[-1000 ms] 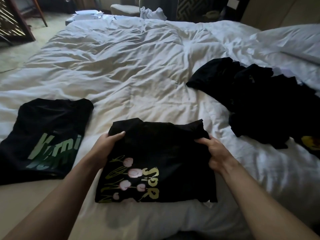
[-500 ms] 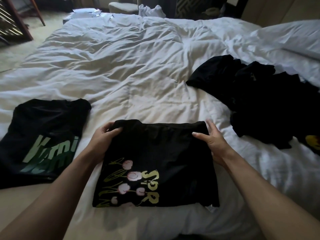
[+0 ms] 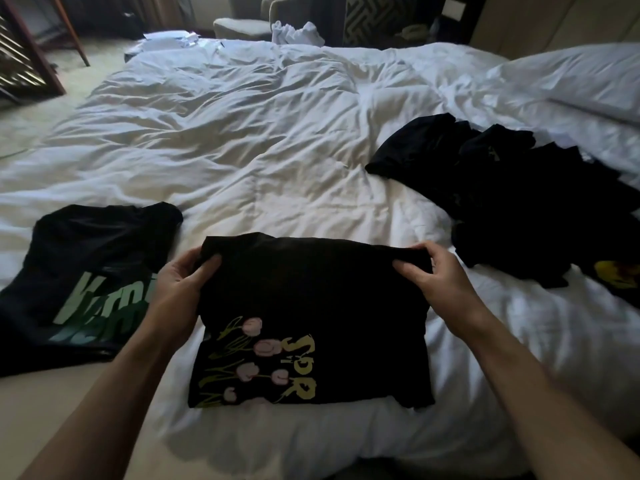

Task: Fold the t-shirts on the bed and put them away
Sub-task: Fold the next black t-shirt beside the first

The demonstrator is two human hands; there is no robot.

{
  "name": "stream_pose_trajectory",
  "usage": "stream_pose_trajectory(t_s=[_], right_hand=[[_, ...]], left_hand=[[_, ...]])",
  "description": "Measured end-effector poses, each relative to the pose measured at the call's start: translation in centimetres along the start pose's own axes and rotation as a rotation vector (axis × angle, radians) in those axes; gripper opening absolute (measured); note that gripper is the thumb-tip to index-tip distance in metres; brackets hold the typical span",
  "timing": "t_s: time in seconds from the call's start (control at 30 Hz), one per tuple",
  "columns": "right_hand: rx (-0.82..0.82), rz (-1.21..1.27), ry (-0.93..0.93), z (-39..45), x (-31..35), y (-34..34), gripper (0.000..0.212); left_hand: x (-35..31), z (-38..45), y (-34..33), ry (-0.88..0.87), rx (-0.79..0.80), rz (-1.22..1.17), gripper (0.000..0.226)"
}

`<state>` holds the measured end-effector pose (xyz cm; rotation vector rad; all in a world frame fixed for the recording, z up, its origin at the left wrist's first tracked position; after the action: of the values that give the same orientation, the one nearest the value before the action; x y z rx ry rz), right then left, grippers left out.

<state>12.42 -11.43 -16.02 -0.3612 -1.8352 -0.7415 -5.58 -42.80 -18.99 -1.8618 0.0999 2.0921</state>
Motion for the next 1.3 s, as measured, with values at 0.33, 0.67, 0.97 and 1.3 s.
stream_pose_trajectory(t_s=[0.33,0.67,0.97,1.3], right_hand=[[0.026,-0.011,-0.309,5.8,-2.2,-2.3,0.012],[-0.3,-0.603,-0.286,7.0,-3.6,-4.5,0.041],[-0.146,-0.387,-0.202,6.7,-3.4,-2.8,0.033],[0.125,-0.257,-0.421,7.4,-3.4,-2.9,0.015]], left_hand=[[4.9,4.8,-0.9,0.203,-0.084,0.427,0.025],[5.6,4.8,-1.2,-0.076,0.074,1.016,0.042],[4.6,5.5,-0.7,-0.01,0.214,0.878,0.028],[3.2,5.5,-0.4,0.396,0.517,0.712,0.019]])
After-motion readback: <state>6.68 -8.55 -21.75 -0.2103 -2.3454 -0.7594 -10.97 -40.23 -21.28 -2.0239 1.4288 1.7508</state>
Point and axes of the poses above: each hand's wrist, its own z-axis towards the middle knuckle, its own y-axis out of the back of the hand, x = y × z, the point moved 3 cm from there along z, towards the middle knuckle, and after that the axes turned 14 degrees about -y, right-handed, at the moved point
